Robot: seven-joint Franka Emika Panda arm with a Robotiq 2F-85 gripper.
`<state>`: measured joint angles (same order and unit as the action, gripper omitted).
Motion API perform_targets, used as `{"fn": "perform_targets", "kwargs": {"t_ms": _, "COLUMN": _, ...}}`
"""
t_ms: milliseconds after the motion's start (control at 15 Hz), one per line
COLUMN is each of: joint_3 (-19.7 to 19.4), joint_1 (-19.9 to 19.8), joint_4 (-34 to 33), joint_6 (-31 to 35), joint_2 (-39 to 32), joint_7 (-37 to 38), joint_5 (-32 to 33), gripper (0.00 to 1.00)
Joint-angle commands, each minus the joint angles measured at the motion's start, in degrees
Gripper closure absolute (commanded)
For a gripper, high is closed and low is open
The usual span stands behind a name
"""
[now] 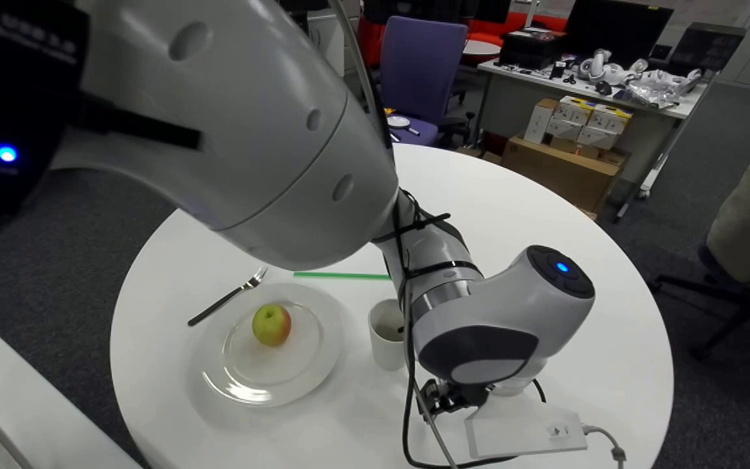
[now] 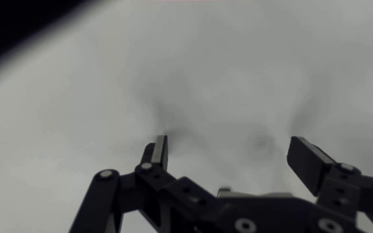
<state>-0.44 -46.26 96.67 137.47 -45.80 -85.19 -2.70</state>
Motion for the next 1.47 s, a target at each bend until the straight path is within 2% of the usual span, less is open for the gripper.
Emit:
{"fn": "perform_targets", "kwargs": {"t_ms": 0, "joint_3": 0.5, "joint_1": 0.3, "joint_4": -1.9, "joint_6": -0.3, "joint_2": -2.0, "joint_7": 0.4, "joint_5": -2.7, "gripper": 0.0}}
{"fn": "perform_targets", "kwargs": {"t_ms": 400, "joint_3": 0.5, "joint_1": 0.8, "joint_4": -2.3, "joint_6": 1.0, "joint_2": -2.8, "joint_7": 1.1, "joint_5": -4.6, "gripper": 0.0}}
{"fn": "perform_targets", "kwargs": {"t_ms": 1400, "joint_3": 2.5, "joint_1": 0.4, "joint_4": 3.9, "joint_6": 10.6, "joint_2": 0.2, "joint_7": 0.7, "joint_5": -7.5, "gripper": 0.0}}
